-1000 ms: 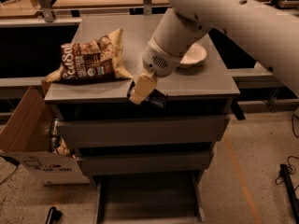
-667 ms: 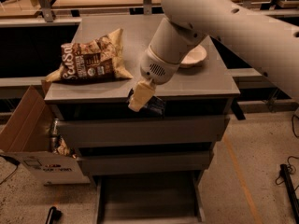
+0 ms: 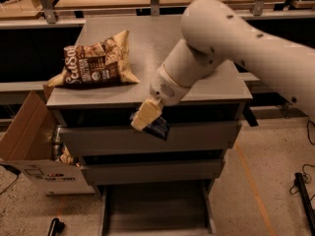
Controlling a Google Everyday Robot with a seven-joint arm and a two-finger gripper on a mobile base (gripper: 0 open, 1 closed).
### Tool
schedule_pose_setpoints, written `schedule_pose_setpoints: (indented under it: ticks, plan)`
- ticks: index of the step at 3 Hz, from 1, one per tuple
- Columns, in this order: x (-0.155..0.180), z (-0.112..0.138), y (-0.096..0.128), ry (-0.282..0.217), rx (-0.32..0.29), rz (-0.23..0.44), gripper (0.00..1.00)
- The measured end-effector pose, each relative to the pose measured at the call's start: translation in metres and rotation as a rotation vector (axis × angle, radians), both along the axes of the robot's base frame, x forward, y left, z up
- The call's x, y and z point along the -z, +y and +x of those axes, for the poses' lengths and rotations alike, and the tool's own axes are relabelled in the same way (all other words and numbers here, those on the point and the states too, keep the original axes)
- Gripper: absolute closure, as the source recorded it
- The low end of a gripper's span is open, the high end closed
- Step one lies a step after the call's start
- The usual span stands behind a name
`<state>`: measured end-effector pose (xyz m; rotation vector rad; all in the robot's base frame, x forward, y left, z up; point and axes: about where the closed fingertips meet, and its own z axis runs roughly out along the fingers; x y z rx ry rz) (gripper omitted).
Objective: Place rxbar blueberry into bottom drawer
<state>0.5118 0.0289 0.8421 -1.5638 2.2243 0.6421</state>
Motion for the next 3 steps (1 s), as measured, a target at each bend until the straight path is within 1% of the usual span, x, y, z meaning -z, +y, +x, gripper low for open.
schedule_pose_setpoints:
  ticks: [1, 2, 3]
  plan:
    - [0.042, -0.06, 0.028, -0.01, -0.041, 0.176, 1.0]
    - [0.118, -0.083, 0.014, -0.023, -0.026, 0.274, 1.0]
    - [0.139, -0.068, -0.015, -0.124, 0.012, 0.271, 1.0]
